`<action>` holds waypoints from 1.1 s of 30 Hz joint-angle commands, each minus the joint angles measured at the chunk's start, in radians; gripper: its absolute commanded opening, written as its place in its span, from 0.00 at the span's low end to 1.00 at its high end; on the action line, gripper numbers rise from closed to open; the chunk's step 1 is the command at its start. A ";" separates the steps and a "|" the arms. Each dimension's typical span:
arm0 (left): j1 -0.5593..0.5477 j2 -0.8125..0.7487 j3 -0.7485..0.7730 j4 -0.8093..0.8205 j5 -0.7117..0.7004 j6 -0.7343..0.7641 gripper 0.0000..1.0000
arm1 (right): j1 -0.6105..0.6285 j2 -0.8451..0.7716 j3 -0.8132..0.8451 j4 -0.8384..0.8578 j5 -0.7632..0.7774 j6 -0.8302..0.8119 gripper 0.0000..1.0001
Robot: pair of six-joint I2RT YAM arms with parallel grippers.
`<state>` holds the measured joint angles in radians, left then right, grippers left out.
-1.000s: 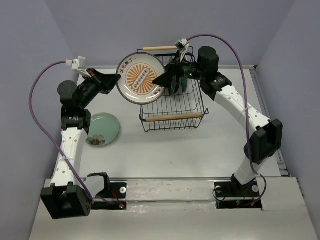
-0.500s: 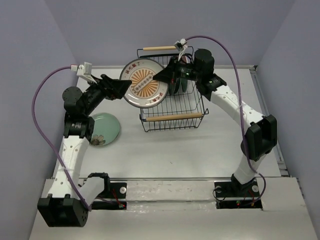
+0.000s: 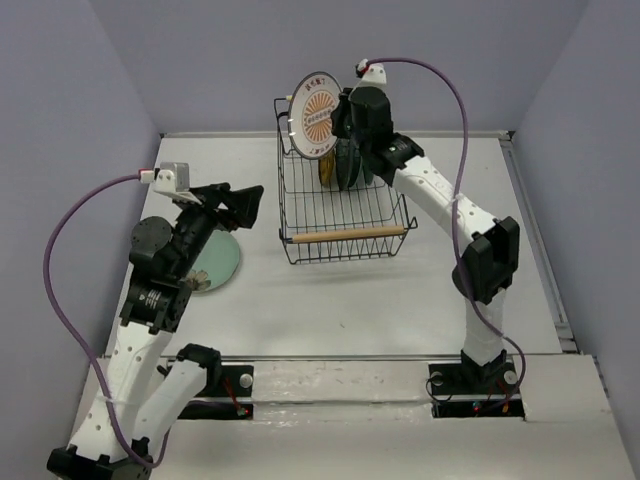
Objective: Load the plates into the dish rack
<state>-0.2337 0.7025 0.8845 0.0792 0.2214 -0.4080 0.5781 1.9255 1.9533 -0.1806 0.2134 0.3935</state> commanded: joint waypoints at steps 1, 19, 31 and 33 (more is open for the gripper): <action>-0.116 -0.024 -0.054 -0.065 -0.145 0.112 0.99 | 0.083 0.110 0.171 -0.022 0.387 -0.136 0.07; -0.251 -0.083 -0.127 -0.056 -0.240 0.170 0.99 | 0.183 0.520 0.593 0.030 0.734 -0.535 0.07; -0.257 -0.089 -0.125 -0.059 -0.246 0.170 0.99 | 0.183 0.573 0.562 0.047 0.732 -0.525 0.07; -0.257 -0.089 -0.124 -0.059 -0.246 0.170 0.99 | 0.183 0.579 0.546 0.047 0.730 -0.515 0.07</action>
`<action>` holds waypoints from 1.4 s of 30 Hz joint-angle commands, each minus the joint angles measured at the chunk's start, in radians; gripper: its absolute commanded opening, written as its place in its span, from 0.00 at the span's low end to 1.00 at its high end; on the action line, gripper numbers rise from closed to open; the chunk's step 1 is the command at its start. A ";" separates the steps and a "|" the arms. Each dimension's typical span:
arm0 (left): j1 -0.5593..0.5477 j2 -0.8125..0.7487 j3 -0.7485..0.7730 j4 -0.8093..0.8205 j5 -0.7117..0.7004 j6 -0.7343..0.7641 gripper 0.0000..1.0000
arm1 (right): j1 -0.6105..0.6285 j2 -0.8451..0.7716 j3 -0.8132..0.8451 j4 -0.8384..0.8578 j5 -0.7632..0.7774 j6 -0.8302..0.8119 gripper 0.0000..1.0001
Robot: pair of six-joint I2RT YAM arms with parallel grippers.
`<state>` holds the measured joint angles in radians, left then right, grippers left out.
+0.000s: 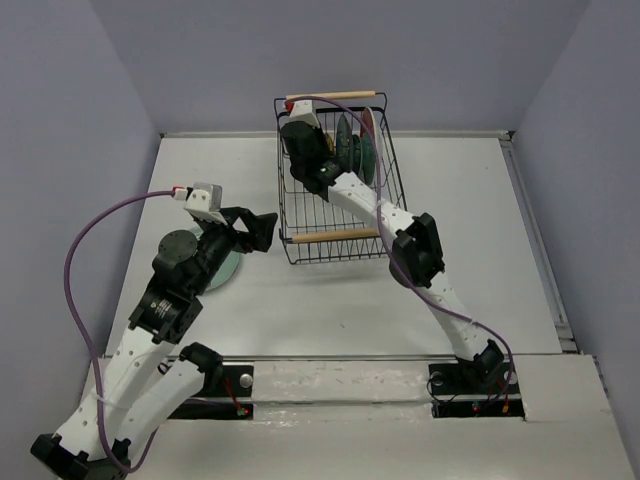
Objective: Load the plates into the dish rack
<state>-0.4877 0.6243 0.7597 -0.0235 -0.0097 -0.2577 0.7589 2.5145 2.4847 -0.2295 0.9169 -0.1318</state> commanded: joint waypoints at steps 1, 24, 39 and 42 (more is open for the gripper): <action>-0.003 -0.011 0.001 0.043 -0.015 0.020 0.99 | 0.002 -0.008 0.008 0.096 0.027 0.014 0.07; -0.005 -0.003 -0.003 0.043 -0.013 0.018 0.99 | -0.007 0.013 -0.047 0.079 0.074 0.156 0.07; -0.005 -0.006 -0.002 0.042 -0.016 0.021 0.99 | -0.027 0.030 -0.058 0.078 0.068 0.196 0.07; -0.008 -0.009 -0.003 0.042 -0.015 0.020 0.99 | -0.036 0.041 -0.053 0.076 0.065 0.195 0.07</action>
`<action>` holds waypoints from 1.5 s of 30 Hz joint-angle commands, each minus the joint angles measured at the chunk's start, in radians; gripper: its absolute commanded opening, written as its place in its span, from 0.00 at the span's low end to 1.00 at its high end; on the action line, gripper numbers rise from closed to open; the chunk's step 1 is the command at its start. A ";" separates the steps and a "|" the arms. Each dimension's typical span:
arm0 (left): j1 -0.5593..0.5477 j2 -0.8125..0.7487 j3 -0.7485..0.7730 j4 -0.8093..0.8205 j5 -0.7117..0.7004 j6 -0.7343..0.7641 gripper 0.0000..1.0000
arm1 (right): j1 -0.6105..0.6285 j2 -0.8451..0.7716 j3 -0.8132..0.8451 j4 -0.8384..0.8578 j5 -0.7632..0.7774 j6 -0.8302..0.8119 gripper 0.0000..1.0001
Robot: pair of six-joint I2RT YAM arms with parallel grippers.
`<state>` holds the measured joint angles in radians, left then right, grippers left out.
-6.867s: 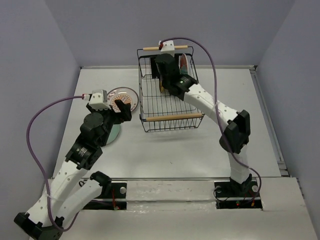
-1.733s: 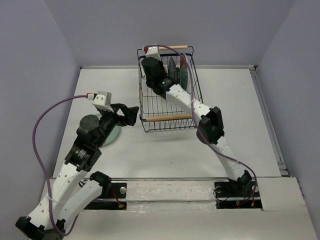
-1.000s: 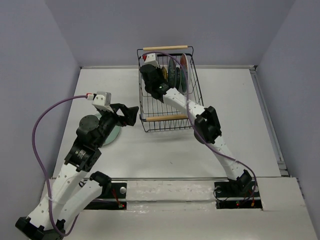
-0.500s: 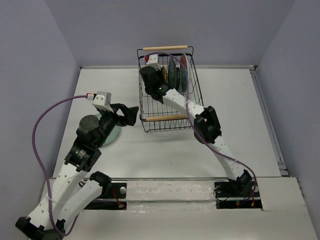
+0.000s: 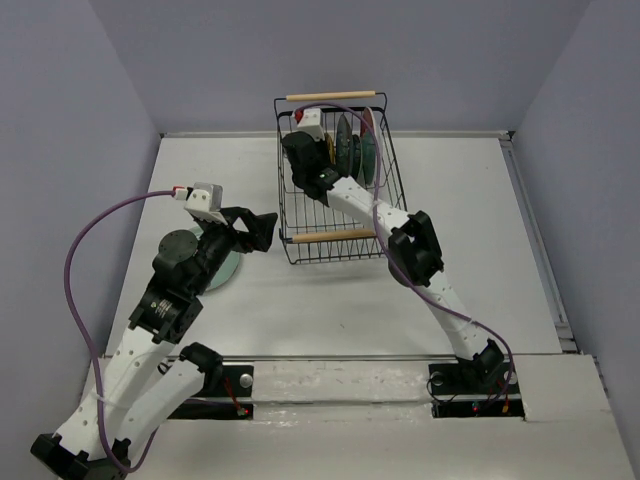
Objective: Load the plates into the dish rack
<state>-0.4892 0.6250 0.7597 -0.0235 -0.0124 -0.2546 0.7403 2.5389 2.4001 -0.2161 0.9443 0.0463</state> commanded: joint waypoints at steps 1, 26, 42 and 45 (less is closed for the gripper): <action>-0.005 -0.010 -0.002 0.042 -0.012 0.017 0.99 | -0.018 0.020 0.036 0.063 0.036 0.017 0.07; -0.005 -0.008 0.000 0.040 -0.054 0.020 0.99 | -0.018 -0.330 -0.228 0.130 -0.366 0.026 0.76; 0.009 -0.097 0.072 0.025 -0.173 0.000 0.99 | 0.220 -0.816 -0.866 0.326 -0.750 0.331 0.51; 0.009 -0.128 0.105 -0.019 -0.176 -0.011 0.99 | 0.319 -0.868 -0.998 0.436 -0.713 0.434 0.36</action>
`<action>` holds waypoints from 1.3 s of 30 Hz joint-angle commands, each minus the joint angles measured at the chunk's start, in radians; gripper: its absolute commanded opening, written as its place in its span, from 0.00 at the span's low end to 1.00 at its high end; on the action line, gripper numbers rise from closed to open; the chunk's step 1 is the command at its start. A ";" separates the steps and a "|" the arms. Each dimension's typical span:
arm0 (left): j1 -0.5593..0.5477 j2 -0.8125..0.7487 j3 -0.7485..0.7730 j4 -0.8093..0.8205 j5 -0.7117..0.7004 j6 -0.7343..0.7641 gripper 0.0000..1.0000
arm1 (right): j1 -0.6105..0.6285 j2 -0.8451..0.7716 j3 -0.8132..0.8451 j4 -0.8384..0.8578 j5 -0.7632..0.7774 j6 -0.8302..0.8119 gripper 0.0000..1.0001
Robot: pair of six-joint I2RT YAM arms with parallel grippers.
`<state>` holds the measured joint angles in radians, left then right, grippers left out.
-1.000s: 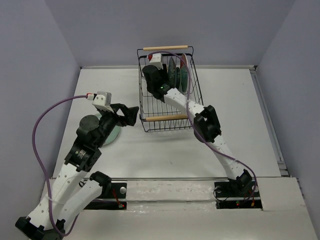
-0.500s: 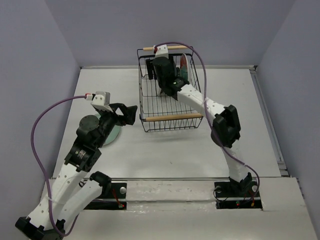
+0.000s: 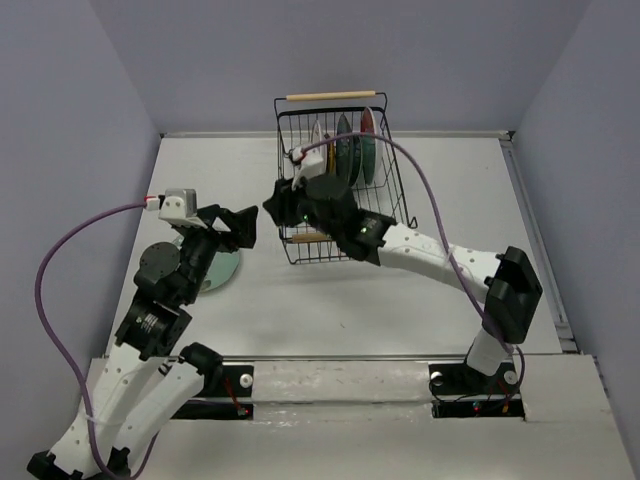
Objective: Load the plates into the dish rack
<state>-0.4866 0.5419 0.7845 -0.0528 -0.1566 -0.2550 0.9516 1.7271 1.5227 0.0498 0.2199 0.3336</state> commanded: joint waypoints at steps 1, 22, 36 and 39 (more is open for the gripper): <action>0.006 -0.060 0.113 -0.013 -0.035 -0.010 0.99 | 0.155 -0.073 -0.175 0.195 0.045 0.197 0.33; 0.006 -0.152 0.285 -0.298 0.094 0.005 0.99 | 0.363 0.305 -0.342 0.639 0.307 0.856 0.53; -0.021 -0.201 0.206 -0.295 0.126 0.008 0.99 | 0.280 0.505 -0.164 0.618 0.331 0.918 0.53; -0.030 -0.206 0.200 -0.292 0.131 0.008 0.99 | 0.256 0.545 -0.116 0.604 0.305 0.929 0.53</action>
<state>-0.5041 0.3496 0.9897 -0.3683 -0.0540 -0.2623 1.2358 2.2395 1.3243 0.6132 0.5076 1.2499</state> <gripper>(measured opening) 0.990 0.533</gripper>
